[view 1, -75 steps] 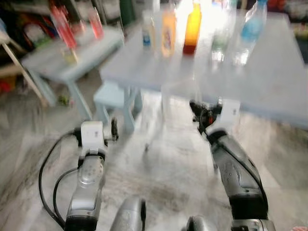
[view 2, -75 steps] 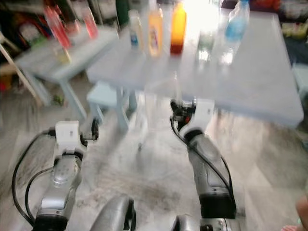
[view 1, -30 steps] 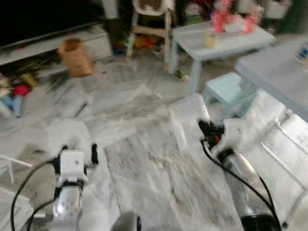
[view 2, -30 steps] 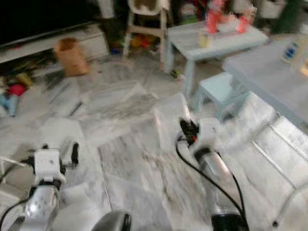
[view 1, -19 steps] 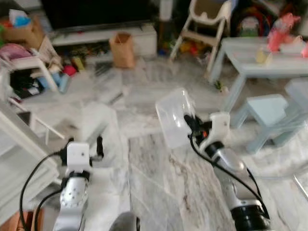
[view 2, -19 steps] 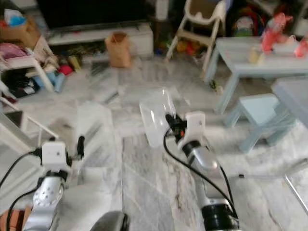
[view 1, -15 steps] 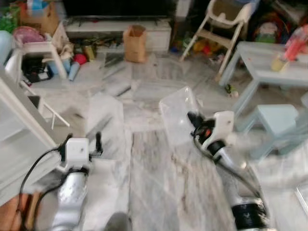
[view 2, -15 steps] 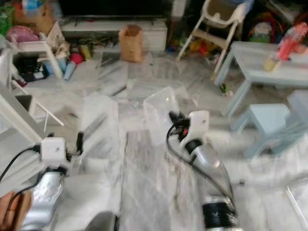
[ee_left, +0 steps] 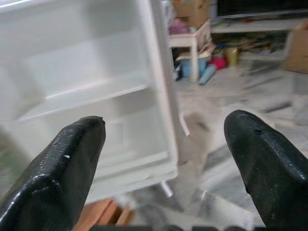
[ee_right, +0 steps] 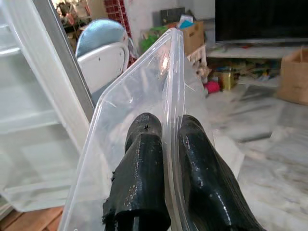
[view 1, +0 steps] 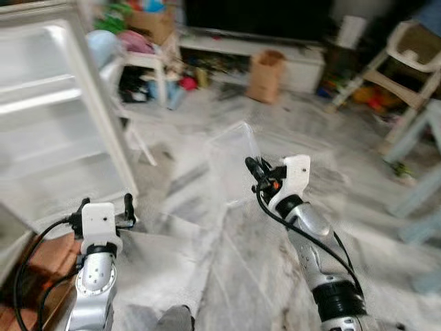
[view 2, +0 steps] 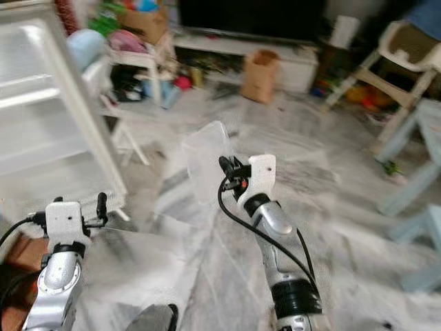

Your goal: Restocking fridge

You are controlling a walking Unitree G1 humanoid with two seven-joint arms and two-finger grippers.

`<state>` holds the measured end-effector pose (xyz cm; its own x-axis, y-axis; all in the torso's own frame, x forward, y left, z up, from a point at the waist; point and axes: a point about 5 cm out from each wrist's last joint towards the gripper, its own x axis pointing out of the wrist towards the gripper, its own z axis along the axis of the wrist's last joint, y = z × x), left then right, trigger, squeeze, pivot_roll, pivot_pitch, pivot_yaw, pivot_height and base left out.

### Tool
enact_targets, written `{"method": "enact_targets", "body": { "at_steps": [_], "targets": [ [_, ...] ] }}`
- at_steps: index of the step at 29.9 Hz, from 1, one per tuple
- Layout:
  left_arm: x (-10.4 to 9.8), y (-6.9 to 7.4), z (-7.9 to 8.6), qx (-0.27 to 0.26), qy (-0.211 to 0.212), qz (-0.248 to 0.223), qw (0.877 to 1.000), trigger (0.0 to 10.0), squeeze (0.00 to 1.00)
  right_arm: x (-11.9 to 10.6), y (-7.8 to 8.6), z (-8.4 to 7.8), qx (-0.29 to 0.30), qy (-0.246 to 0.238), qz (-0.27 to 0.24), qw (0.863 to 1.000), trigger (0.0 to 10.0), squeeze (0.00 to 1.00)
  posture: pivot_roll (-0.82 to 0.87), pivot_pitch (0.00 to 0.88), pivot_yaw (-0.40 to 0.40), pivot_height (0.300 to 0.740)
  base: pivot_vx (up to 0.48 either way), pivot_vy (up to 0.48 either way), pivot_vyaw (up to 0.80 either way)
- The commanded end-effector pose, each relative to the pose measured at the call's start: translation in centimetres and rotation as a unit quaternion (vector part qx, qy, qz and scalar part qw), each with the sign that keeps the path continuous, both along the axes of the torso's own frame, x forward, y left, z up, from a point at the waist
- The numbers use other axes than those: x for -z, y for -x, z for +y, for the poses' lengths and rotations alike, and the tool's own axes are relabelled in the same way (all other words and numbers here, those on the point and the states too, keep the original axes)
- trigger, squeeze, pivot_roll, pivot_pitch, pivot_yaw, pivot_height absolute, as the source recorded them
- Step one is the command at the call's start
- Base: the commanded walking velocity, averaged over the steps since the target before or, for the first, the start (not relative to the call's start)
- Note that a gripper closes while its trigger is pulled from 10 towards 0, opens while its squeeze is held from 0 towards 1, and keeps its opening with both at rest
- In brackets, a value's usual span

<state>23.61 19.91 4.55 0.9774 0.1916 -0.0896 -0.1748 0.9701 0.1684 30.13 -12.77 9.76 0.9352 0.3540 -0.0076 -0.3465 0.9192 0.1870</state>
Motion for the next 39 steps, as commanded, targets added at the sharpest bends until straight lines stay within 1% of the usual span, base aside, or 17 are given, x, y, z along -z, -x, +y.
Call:
{"method": "enact_targets", "body": {
  "at_steps": [1, 5, 10, 13, 18, 23, 26, 27, 28, 30, 31, 34, 39],
  "targets": [
    [0.2, -0.3, -0.5, 0.024, -0.004, 0.009, 1.000, 10.0, 0.00, 0.1, -0.1, -0.8, 0.026, -0.003, -0.001, 1.000, 10.0, 0.00, 0.10, 0.000, 0.012, 0.740, 0.000, 0.000, 0.78],
    [-0.6, -1.3, -0.8, 0.036, -0.007, 0.001, 0.999, 10.0, 0.00, 0.0, 0.5, -1.5, 0.045, -0.007, -0.004, 0.999, 10.0, 0.00, 0.08, 0.000, 0.033, 0.740, 0.000, 0.000, 0.78],
    [-0.9, -1.9, -1.3, 0.057, -0.013, -0.004, 0.998, 10.0, 0.00, 0.6, 0.9, -1.5, 0.046, 0.000, 0.002, 0.999, 10.0, 0.00, 0.08, 0.004, 0.030, 0.740, 0.000, 0.000, 0.78],
    [-1.0, -1.9, -1.4, 0.059, -0.015, -0.005, 0.998, 10.0, 0.00, 0.6, 1.0, -1.5, 0.045, 0.000, 0.002, 0.999, 10.0, 0.00, 0.08, 0.003, 0.029, 0.740, 0.000, 0.000, 0.78],
    [-1.1, -1.7, -1.0, 0.035, -0.002, -0.008, 0.999, 10.0, 0.00, 0.2, 0.6, -1.3, 0.036, 0.005, -0.003, 0.999, 10.0, 0.00, 0.09, 0.012, 0.023, 0.740, 0.000, 0.000, 0.78],
    [-0.9, -1.3, -0.7, 0.023, 0.007, 0.000, 1.000, 10.0, 0.00, 0.0, 0.3, -0.8, 0.027, 0.004, -0.004, 1.000, 10.0, 0.00, 0.09, 0.023, 0.015, 0.740, 0.000, 0.000, 0.78],
    [-0.9, -1.2, -0.7, 0.010, 0.020, -0.004, 1.000, 10.0, 0.00, 0.1, 0.5, -0.5, 0.018, 0.005, -0.003, 1.000, 10.0, 0.00, 0.09, 0.031, 0.009, 0.740, 0.000, 0.000, 0.78],
    [-1.0, -1.1, -0.6, 0.003, 0.032, -0.004, 0.999, 10.0, 0.00, 0.1, 0.6, -0.5, 0.015, 0.006, -0.003, 1.000, 10.0, 0.00, 0.09, 0.035, 0.007, 0.740, 0.000, 0.000, 0.79],
    [-1.0, -1.1, -0.6, 0.003, 0.032, -0.004, 0.999, 10.0, 0.00, 0.1, 0.6, -0.5, 0.015, 0.006, -0.003, 1.000, 10.0, 0.00, 0.09, 0.035, 0.007, 0.740, 0.000, 0.000, 0.79],
    [-0.9, -1.0, -0.6, -0.002, 0.046, -0.003, 0.999, 10.0, 0.00, 0.1, 0.7, -0.5, 0.014, 0.007, -0.003, 1.000, 10.0, 0.00, 0.09, 0.036, 0.006, 0.740, 0.000, 0.000, 0.78],
    [-1.0, -1.0, -0.7, 0.010, 0.059, -0.003, 0.998, 10.0, 0.00, 0.0, 0.6, -0.6, 0.014, 0.008, -0.003, 1.000, 10.0, 0.00, 0.09, 0.045, 0.002, 0.740, 0.000, 0.000, 0.78],
    [-1.1, -1.0, -1.1, 0.022, 0.064, -0.008, 0.998, 10.0, 0.00, 0.0, 0.6, -0.6, 0.013, 0.009, -0.002, 1.000, 10.0, 0.00, 0.09, 0.051, 0.001, 0.740, 0.000, 0.000, 0.78],
    [-1.1, -0.8, -1.2, 0.015, 0.069, -0.004, 0.998, 10.0, 0.00, 0.0, 0.5, -0.5, 0.010, 0.006, 0.000, 1.000, 10.0, 0.00, 0.09, 0.052, 0.000, 0.740, 0.000, 0.000, 0.78]
  ]
}}
